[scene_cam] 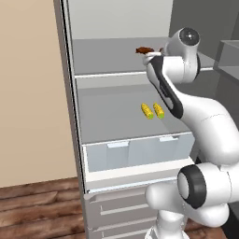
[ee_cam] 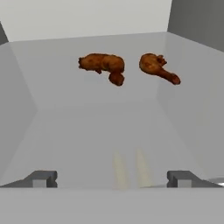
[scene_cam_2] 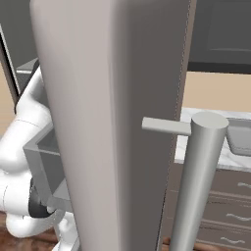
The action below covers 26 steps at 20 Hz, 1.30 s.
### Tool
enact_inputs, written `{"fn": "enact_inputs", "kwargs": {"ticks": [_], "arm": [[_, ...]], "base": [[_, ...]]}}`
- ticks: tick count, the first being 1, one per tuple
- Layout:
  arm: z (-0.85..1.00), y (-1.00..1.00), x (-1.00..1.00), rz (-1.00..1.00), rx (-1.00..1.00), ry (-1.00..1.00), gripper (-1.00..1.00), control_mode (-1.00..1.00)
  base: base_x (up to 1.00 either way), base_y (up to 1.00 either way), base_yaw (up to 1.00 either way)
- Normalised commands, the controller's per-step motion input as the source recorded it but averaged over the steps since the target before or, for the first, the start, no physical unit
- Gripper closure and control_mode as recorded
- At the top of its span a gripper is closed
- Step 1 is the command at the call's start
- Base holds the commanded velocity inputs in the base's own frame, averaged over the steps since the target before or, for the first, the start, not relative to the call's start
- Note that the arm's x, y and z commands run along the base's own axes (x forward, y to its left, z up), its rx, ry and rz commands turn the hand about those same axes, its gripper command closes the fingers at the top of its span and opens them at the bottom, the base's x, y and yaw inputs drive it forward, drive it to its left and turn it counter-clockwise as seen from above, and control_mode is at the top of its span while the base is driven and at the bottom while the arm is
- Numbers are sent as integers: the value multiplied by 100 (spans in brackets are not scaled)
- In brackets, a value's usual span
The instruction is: Place one corn and one chicken drumstick in each tupperware on the nearby counter, to pack two identical lunches.
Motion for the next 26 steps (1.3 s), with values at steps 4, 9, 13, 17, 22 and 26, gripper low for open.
{"fn": "enact_inputs", "kwargs": {"ticks": [4, 9, 13, 17, 22, 26], "arm": [[-3, 0, 47, 0, 0, 0, -100, -100], [0, 0, 44, 0, 0, 0, -100, -100], [0, -1, 38, -1, 0, 0, -100, -100], [0, -10, 33, -4, 0, 0, -100, -100], [0, -9, 32, -4, 0, 0, -100, -100], [12, 0, 21, -2, 0, 0, -100, -100]], "base": [[0, 0, 0], [0, 0, 0], [0, 0, 0], [0, 0, 0], [0, 0, 0], [0, 0, 0]]}}
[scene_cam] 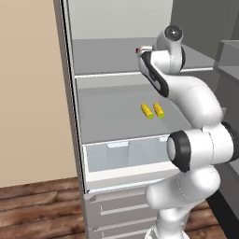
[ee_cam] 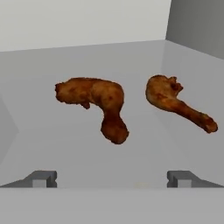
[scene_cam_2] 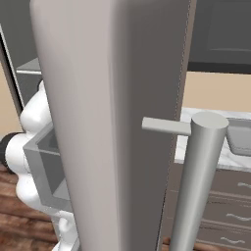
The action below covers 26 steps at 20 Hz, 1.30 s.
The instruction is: Place one corn and one chicken drumstick in each tupperware on the nearby counter, to pack two identical lunches.
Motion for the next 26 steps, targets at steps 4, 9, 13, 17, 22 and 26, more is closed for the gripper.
{"fn": "enact_inputs", "kwargs": {"ticks": [4, 9, 13, 17, 22, 26], "arm": [[20, 0, 15, -2, 0, 0, -100, -100], [15, -1, 10, -2, 0, 0, -100, -100], [1, -6, 17, -1, 0, 0, -100, -100], [-5, -7, 32, 0, 1, 0, -100, -100], [-12, -2, 38, 0, 0, 1, -100, -100], [-17, 0, 38, 0, 0, 4, -100, -100]], "base": [[0, 0, 0], [0, 0, 0], [0, 0, 0], [0, 0, 0], [0, 0, 0], [0, 0, 0]]}}
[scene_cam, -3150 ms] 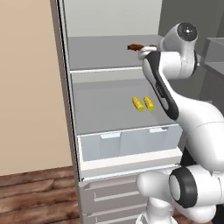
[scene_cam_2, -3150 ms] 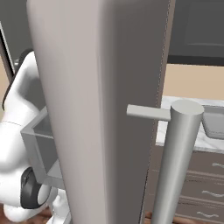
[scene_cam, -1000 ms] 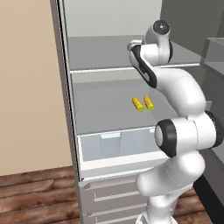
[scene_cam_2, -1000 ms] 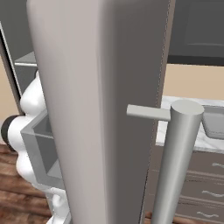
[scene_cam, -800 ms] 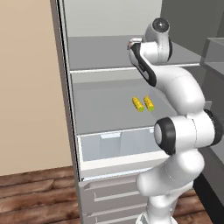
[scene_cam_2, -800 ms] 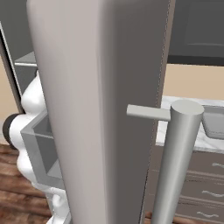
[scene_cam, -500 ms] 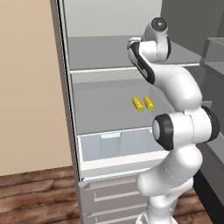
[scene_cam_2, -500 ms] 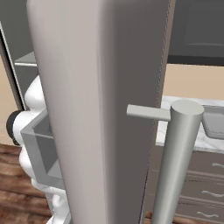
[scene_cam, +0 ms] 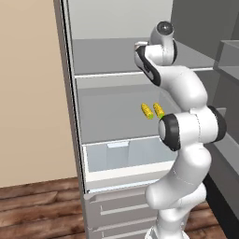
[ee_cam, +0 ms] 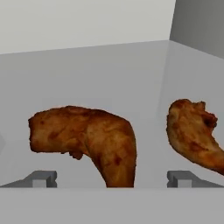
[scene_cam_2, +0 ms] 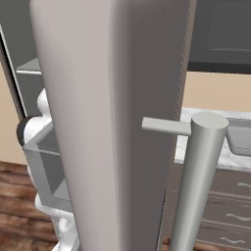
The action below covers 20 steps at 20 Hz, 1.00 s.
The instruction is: Place one corn and one chicken drumstick in each tupperware on the nearby counter, to pack two identical lunches.
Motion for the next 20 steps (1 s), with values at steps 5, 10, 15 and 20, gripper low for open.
{"fn": "enact_inputs", "kwargs": {"ticks": [5, 10, 15, 20], "arm": [[-23, 0, 28, 0, 0, 5, -100, -100], [-31, 0, 15, 0, 0, 8, 100, -100], [-3, 0, 0, 0, 0, 1, 100, -100], [-20, 5, -18, 0, 0, 0, 100, -100]], "base": [[0, 0, 0], [0, 0, 0], [0, 0, 0], [0, 0, 0]]}}
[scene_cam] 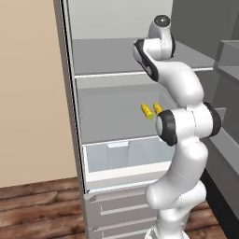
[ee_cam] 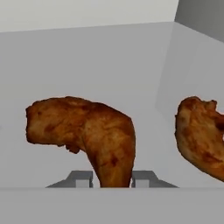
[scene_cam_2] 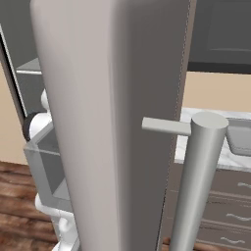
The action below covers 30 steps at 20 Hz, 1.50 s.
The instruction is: Place one corn and one chicken drumstick in each tupperware on the nearby counter, to pack two identical lunches.
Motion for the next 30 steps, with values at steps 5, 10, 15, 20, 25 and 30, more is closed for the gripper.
{"fn": "enact_inputs", "kwargs": {"ticks": [5, 10, 15, 20, 25, 30], "arm": [[-70, 40, -98, 7, 0, -14, 100, -100], [-15, 30, -100, 13, 0, -8, 100, -100], [0, 0, -100, 10, 0, -13, 100, -100], [-1, 14, -100, 10, 0, -2, 100, -100], [-3, 26, -100, 6, 0, 0, 100, -100], [-5, 31, -99, 6, -2, 0, 100, -100]], "base": [[0, 0, 0], [0, 0, 0], [0, 0, 0], [0, 0, 0], [0, 0, 0], [0, 0, 0]]}}
